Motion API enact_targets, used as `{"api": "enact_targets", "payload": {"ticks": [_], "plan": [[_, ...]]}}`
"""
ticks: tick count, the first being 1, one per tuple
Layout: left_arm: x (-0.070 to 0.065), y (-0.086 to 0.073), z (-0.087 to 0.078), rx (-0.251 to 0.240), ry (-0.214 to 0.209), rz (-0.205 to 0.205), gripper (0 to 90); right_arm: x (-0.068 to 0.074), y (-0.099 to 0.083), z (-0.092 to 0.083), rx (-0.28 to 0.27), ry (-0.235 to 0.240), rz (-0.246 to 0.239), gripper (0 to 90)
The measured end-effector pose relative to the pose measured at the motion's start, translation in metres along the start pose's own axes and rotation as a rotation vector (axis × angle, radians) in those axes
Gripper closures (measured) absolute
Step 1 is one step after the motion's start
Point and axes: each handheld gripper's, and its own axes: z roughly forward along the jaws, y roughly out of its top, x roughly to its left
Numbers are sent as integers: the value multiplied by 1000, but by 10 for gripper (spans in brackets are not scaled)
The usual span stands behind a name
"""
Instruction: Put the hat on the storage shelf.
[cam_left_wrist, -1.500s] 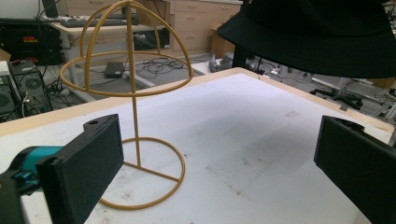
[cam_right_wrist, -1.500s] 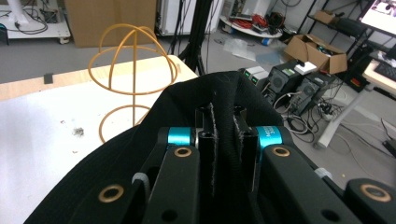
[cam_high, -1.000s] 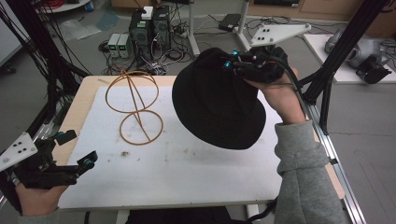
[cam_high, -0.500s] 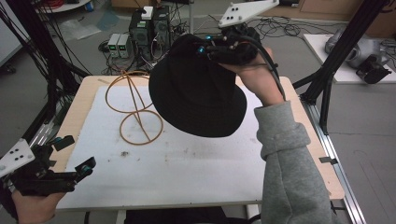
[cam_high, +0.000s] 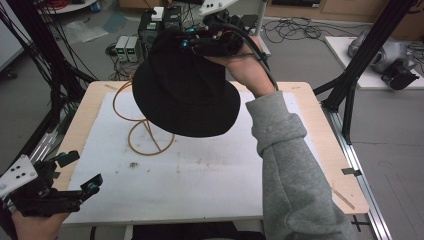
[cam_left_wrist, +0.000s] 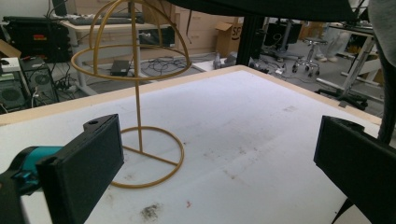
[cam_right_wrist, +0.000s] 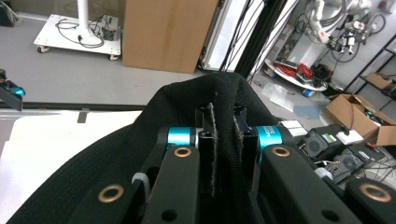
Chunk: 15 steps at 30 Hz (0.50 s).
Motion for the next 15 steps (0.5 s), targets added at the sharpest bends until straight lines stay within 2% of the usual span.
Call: {"api": "enact_targets", "payload": {"ticks": [8,12,15], "plan": [[-4,-1,4,16,-2,6,18,-5,10,33,-26,28,-16,839],[-5,-1,5,17,-8,10,18,-3,17,54,-29,58,-28,839],[-6,0,6,18,-14,12,18,-1,20,63,-24,68,-33,838]]}}
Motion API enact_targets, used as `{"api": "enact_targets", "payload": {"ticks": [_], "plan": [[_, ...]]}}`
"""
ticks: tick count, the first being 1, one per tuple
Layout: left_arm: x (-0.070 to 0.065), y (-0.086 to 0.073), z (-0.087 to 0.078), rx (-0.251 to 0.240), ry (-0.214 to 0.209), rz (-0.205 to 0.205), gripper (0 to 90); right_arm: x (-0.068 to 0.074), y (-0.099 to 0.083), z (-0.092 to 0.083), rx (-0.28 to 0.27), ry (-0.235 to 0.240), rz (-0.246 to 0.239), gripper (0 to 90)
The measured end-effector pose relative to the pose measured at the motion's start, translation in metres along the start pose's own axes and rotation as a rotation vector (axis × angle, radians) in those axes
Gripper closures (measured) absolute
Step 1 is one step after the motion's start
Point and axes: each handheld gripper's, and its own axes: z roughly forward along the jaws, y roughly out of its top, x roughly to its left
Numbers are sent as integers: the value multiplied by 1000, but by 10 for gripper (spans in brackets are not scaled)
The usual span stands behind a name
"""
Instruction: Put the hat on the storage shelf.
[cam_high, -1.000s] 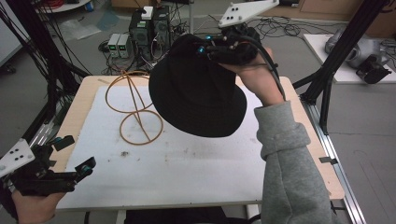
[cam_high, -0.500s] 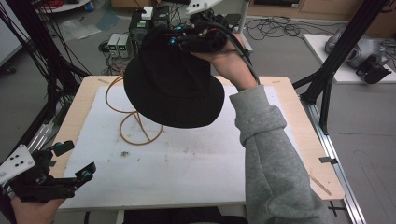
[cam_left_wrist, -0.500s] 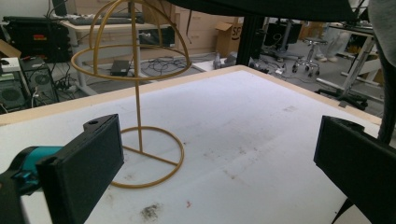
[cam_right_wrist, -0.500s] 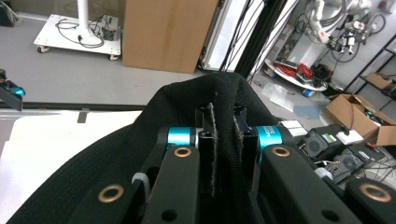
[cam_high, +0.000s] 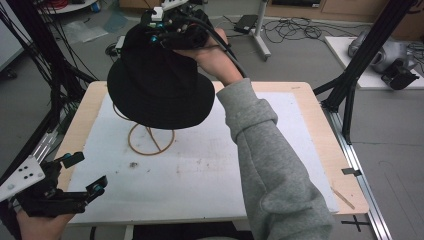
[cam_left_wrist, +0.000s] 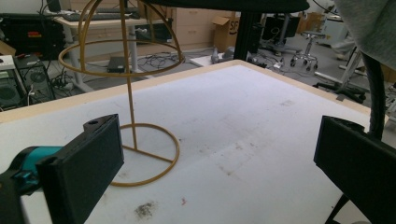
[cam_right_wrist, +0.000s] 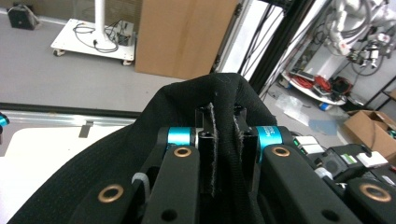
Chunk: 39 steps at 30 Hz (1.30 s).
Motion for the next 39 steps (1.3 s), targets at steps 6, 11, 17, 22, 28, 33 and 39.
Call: {"api": "enact_targets", "payload": {"ticks": [6,11,17,22,28,33,39], "plan": [[-2,-1,2,5,-4,2,18,0,3,21,8,8,-15,838],[-3,-2,1,11,1,0,18,-3,2,33,16,15,-6,838],[-2,-3,-1,15,4,1,18,-6,1,47,11,24,6,838],[0,-6,-4,14,19,-10,18,-7,3,61,-9,37,-6,837],[1,-8,-5,26,30,-11,18,-9,-4,83,4,34,-13,837],[1,-10,-5,25,29,-22,18,-8,-10,96,29,45,-18,836],[0,-9,-4,32,20,-15,18,2,-17,112,71,52,-19,835]]}}
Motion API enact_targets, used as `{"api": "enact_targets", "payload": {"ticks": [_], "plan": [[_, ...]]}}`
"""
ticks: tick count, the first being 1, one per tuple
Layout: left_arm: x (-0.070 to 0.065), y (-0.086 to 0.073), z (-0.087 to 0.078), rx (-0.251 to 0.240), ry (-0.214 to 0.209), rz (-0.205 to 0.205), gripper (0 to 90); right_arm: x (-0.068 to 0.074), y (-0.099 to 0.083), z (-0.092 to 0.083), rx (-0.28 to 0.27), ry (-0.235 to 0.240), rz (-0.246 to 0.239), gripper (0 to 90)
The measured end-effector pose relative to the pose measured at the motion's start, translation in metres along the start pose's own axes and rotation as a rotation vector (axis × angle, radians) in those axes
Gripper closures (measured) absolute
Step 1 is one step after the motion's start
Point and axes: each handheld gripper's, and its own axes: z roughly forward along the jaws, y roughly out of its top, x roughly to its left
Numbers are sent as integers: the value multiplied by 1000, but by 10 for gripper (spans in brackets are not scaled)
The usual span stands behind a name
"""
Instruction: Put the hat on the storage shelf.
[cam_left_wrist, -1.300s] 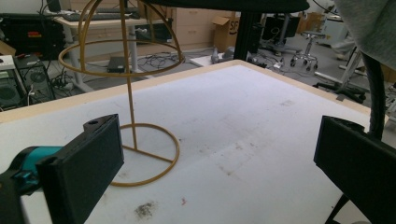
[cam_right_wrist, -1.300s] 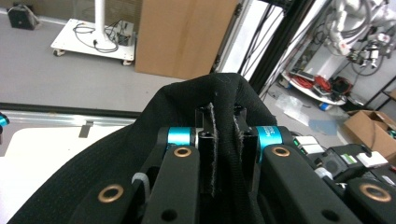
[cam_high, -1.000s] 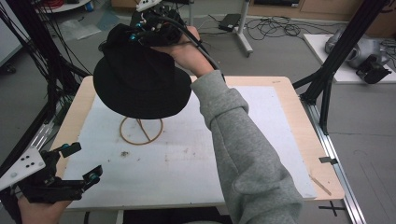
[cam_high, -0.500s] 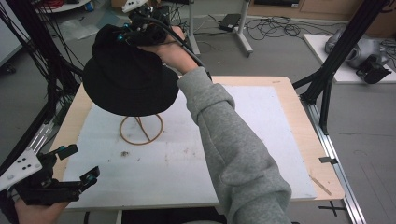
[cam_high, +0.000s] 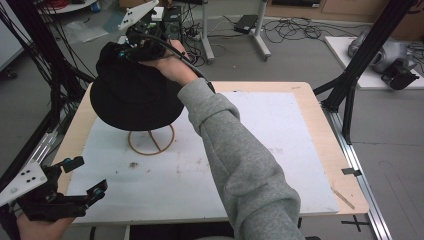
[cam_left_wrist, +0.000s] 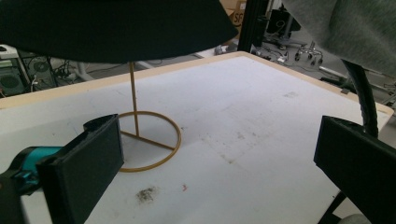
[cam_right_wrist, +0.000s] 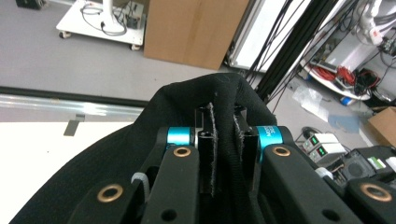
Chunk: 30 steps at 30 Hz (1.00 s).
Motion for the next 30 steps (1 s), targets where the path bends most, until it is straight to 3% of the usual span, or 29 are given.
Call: {"api": "enact_targets", "payload": {"ticks": [17,23,30], "plan": [[-1,1,0,0,2,5,18,6,-28,8,15,31,80,824],[-1,1,0,4,3,6,18,5,-28,7,16,24,77,807],[0,1,-1,8,9,12,18,7,-26,6,0,6,87,728]]}}
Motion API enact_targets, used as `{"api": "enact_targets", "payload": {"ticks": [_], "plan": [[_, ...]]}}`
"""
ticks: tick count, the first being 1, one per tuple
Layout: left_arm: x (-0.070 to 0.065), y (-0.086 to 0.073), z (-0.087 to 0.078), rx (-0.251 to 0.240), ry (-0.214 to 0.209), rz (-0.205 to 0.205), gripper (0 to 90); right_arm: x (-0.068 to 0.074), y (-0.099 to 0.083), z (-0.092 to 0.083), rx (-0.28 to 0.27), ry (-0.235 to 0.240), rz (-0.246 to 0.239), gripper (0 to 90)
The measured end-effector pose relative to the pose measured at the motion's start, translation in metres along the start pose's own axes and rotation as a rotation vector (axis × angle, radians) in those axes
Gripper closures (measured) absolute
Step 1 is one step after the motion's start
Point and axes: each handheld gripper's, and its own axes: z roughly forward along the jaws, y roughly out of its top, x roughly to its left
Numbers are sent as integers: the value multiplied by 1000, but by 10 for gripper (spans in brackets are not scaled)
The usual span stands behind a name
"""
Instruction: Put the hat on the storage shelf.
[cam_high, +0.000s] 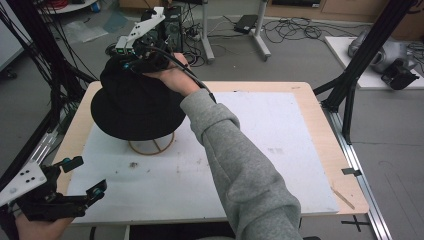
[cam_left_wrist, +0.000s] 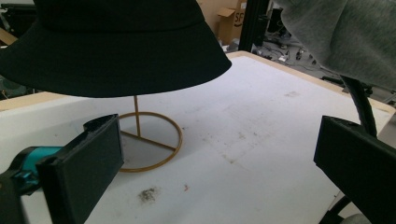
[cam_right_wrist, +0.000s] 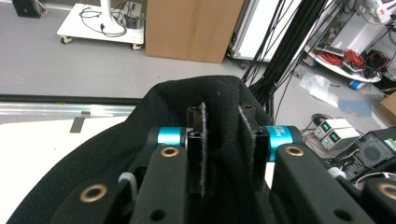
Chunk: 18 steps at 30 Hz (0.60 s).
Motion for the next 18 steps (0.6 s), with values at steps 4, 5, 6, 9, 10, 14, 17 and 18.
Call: {"api": "enact_targets", "payload": {"ticks": [4,5,6,9,10,14,17,18], "plan": [[-1,0,0,-4,1,0,18,0,2,-2,-27,-8,38,523],[-1,0,0,-4,1,1,18,0,2,-3,-32,-17,53,463],[-1,1,0,-3,2,1,18,-1,2,-3,-38,-24,66,416],[-1,0,1,1,3,2,18,-4,1,-4,-41,-41,91,284],[-1,0,1,0,2,3,18,-5,1,-5,-41,-48,101,236],[0,0,0,-2,2,2,18,-8,-1,-5,-52,-42,139,103],[1,1,-1,-6,4,0,18,-8,-3,-6,-64,-51,134,103],[1,1,-1,-5,5,0,18,-8,-4,-6,-66,-56,139,103]]}}
